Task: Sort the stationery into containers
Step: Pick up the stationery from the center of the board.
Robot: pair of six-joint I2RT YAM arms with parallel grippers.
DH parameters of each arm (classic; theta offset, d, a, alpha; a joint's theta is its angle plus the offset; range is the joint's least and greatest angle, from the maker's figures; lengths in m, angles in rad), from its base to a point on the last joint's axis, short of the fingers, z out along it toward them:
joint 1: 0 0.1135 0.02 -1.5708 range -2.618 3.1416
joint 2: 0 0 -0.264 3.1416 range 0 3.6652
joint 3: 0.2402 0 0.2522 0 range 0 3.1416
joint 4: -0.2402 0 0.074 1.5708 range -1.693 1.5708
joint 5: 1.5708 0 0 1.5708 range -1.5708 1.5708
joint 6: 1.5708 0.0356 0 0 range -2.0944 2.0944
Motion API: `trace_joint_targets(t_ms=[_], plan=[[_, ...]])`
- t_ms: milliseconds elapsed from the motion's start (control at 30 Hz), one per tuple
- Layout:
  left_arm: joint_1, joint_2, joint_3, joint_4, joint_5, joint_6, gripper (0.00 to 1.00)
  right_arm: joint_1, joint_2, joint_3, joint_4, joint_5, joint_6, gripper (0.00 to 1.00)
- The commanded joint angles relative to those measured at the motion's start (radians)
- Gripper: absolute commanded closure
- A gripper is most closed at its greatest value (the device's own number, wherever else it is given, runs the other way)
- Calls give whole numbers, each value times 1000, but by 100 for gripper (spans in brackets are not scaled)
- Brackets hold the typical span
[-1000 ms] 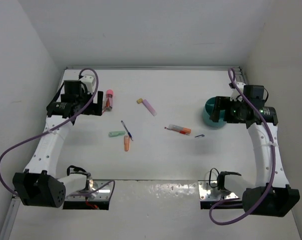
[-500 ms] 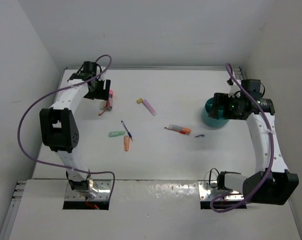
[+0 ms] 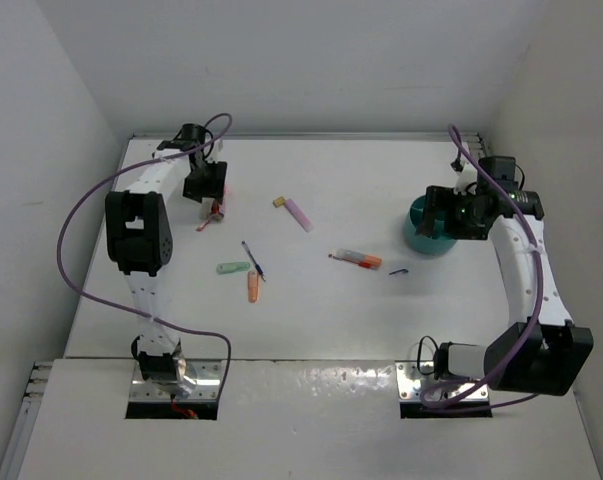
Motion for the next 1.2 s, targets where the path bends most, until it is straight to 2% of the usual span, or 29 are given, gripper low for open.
trace_joint_targets(t_ms=[0,200,433,567,800,933,1100,1167], plan=[[-13,36,31,-9,-17,-15,36,-7,18,25,4,-16,-10,2],[-26,96,87,-28,-35,-12,38,-7,35,26,-9,-23,-16,2],[-62,165,153,-43,-46,-3,48,-7,40,8,-7,-28,-22,3],[-83,201,163,-46,-72,4,49,-7,44,13,-13,-28,-33,3],[-109,257,181,-51,-89,4,41,-9,52,25,-25,-29,-44,3],[-114,289,199,-61,-94,11,41,-9,56,26,-27,-35,-41,3],[-112,317,222,-75,-86,20,28,-10,70,43,-33,-46,-34,2],[-114,327,230,-77,-81,21,26,-10,70,48,-38,-48,-34,2]])
